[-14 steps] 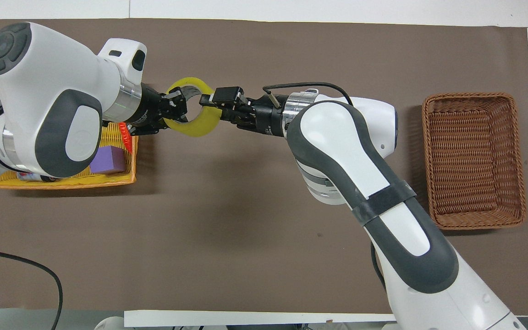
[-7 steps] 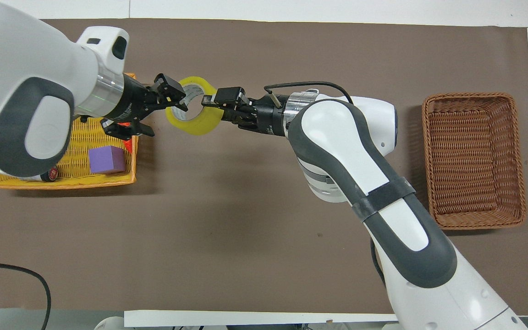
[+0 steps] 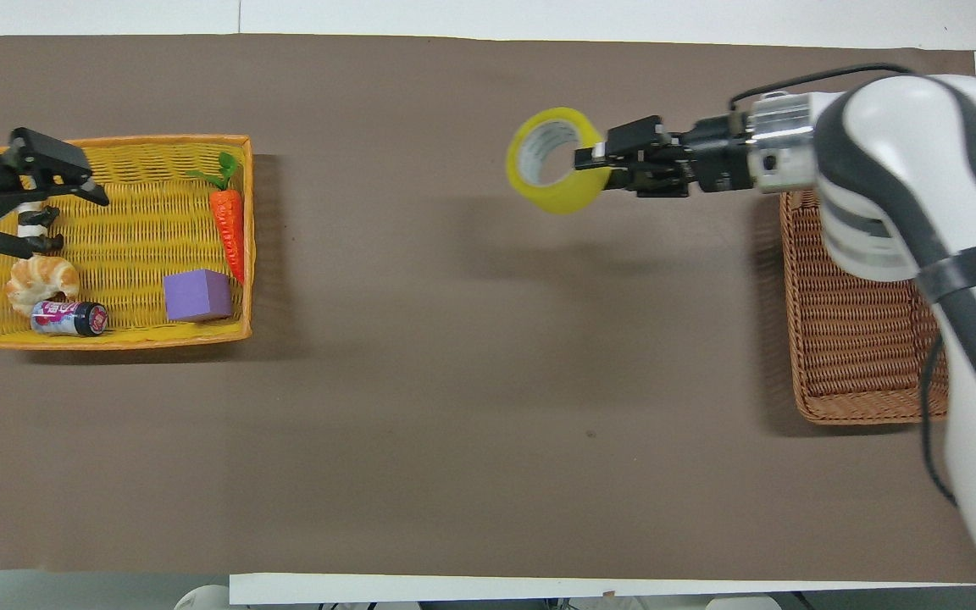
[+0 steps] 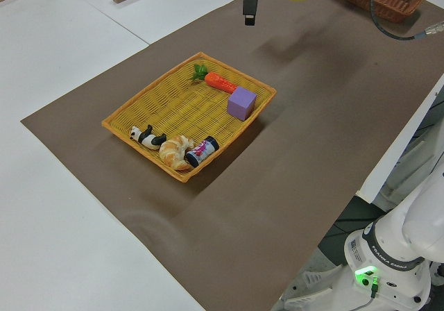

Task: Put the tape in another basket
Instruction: 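Carry the tape roll with the right gripper over the brown basket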

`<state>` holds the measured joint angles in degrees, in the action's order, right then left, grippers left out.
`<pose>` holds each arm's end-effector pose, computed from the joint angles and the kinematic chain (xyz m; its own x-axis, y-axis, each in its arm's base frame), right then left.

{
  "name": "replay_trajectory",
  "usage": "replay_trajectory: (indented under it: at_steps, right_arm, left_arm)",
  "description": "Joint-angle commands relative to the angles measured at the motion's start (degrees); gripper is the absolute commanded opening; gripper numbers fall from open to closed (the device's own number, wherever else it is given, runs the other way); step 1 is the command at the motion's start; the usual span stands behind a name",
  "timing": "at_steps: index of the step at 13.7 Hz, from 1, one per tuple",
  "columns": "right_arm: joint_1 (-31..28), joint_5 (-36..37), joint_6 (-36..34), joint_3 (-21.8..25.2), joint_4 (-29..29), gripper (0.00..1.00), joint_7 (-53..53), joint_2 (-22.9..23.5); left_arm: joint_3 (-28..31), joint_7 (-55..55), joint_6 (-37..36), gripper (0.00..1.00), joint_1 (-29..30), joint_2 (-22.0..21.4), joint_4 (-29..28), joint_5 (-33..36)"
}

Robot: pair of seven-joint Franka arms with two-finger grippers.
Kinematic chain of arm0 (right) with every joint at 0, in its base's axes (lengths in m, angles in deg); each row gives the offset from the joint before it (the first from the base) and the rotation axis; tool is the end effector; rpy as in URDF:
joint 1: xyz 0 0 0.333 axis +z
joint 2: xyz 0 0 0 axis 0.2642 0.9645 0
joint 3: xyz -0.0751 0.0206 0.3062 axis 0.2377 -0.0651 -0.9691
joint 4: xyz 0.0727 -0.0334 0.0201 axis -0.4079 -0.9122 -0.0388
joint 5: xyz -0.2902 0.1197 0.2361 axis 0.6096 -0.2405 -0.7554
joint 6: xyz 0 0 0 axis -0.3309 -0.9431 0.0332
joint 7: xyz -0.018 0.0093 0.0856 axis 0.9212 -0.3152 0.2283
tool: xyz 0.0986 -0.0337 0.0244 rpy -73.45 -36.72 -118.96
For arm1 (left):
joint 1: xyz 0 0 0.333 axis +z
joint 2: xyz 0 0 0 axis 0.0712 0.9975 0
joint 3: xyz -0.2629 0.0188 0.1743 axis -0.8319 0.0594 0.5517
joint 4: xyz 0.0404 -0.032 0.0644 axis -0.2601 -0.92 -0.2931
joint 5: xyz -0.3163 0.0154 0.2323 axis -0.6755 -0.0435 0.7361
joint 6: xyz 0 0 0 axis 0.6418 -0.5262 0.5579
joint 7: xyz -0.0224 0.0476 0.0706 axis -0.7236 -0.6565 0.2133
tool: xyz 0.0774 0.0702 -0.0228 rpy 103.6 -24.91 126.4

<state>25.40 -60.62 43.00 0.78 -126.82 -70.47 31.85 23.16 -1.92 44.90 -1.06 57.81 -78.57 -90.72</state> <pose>0.6368 0.0862 0.4230 0.9883 -0.1153 -0.1001 -0.1443 -0.4913 -0.8590 0.5614 -0.0425 0.5868 0.8976 0.4256 -0.1150 0.4382 -0.8901 0.1253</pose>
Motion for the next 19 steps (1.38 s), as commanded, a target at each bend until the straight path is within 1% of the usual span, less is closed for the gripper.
replay_trajectory:
  at_steps: [1,4,5,6,7,8,9,10,11,13,15,16,17,19]
  right_arm:
    - [-11.3,6.7,-8.5,-0.8,0.1,0.0,-6.8,-1.1]
    - [-24.4,20.0,-19.2,-0.9,3.6,0.0,-18.3,-0.4]
    - [-28.2,22.0,-21.4,-0.9,3.8,0.0,-23.4,0.1]
    - [-32.3,22.8,-23.9,-0.9,4.1,0.0,-27.9,2.0]
    - [-34.8,24.1,-25.1,-0.9,4.1,0.0,-30.9,2.8]
    - [-35.6,26.3,-25.1,-0.9,3.9,0.0,-33.7,3.1]
    - [-36.4,26.8,-25.2,-0.9,3.4,0.0,-36.3,3.8]
    - [-37.7,26.9,-25.3,-0.9,3.3,0.0,-38.4,5.5]
    - [-37.8,26.9,-25.3,-0.9,3.0,0.0,-40.1,6.3]
    - [-37.6,27.0,-24.6,-0.9,0.5,0.0,-40.9,6.2]
    - [-37.8,28.2,-23.0,-0.9,-0.3,0.0,-42.7,6.3]
    - [-37.8,28.4,-21.9,-0.9,-1.4,0.0,-44.1,6.2]
    - [-37.7,28.5,-21.0,-0.9,-2.4,0.0,-44.4,6.1]
    - [-37.5,29.4,-19.3,-0.9,-2.9,0.01,-46.3,5.9]
  left_arm:
    - [-0.5,-3.5,0.1,1.0,5.9,-0.5,-1.0,0.8]
    - [-0.4,-3.6,1.8,1.0,11.5,-0.4,-1.0,0.8]
    - [-0.4,-3.6,1.8,1.0,12.4,-0.5,-1.2,0.9]
    - [-0.4,-3.6,2.0,1.0,12.5,-0.6,-1.8,0.9]
    - [-0.4,-3.9,2.9,1.0,12.5,-0.6,-2.0,2.5]
    - [-0.4,-4.1,3.5,1.0,12.6,-0.7,-2.1,3.7]
    - [-0.4,-3.8,3.4,1.0,12.1,-0.6,-2.0,3.8]
    - [-0.6,-3.8,3.5,1.0,11.8,-0.6,-2.0,3.8]
    - [-0.8,-3.7,3.0,1.0,11.7,-0.6,-2.0,3.8]
    - [-1.1,-3.8,3.4,1.0,11.7,-0.6,-1.8,3.8]
    - [-1.7,-3.9,1.9,1.0,10.9,-0.6,-1.5,3.9]
    - [-1.8,-3.9,2.0,1.0,8.8,-0.6,-1.5,5.8]
    - [-2.2,-4.3,1.7,1.0,8.5,-0.9,-1.2,8.7]
    - [-3.6,-5.0,0.7,1.0,8.2,-0.8,0.1,9.9]
